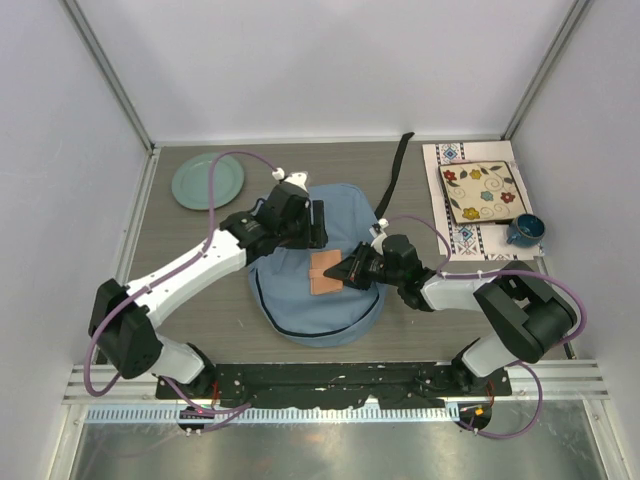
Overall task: Pack the student bag
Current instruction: Place the stationery in the student bag.
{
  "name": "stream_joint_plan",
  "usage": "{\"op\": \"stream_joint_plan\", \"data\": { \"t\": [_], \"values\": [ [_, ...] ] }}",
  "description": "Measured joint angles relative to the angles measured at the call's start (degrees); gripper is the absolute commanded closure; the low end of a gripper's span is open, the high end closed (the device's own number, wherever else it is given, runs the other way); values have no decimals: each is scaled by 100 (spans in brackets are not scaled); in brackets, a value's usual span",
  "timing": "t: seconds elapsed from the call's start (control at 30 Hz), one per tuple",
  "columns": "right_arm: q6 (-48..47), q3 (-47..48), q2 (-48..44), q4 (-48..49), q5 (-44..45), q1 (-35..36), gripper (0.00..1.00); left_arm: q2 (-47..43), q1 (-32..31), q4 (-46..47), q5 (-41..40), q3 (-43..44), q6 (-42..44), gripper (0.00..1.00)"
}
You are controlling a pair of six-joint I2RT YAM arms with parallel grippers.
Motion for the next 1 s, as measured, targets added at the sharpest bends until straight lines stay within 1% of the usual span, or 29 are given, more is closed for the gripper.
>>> {"op": "stream_joint_plan", "data": {
  "t": [0.23, 0.5, 0.6, 0.8, 0.87, 0.97, 1.0],
  "values": [
    [-59, 0, 0, -15, 2, 0, 99, 476, -485, -437, -1091, 229, 306, 33],
    [-87, -2, -11, -31, 2, 0, 99, 1198, -518, -535, -1561, 470, 219, 29],
    [-107, -17, -37, -66, 2, 2, 99, 1329, -518, -525, -1764, 476, 92, 25],
    [-142, -61, -50, -57, 2, 2, 99, 1541, -533, -520, -2039, 564, -63, 22],
    [-149, -70, -50, -48, 2, 2, 99, 1676, -533, -525, -2083, 627, -92, 23],
    [-164, -103, -48, -11, 20, 0, 99, 1840, -507, -527, -2107, 730, -195, 29],
    [-168, -111, -48, -7, 28, 0, 99, 1862, -496, -487, -2107, 743, -227, 33]
  ]
}}
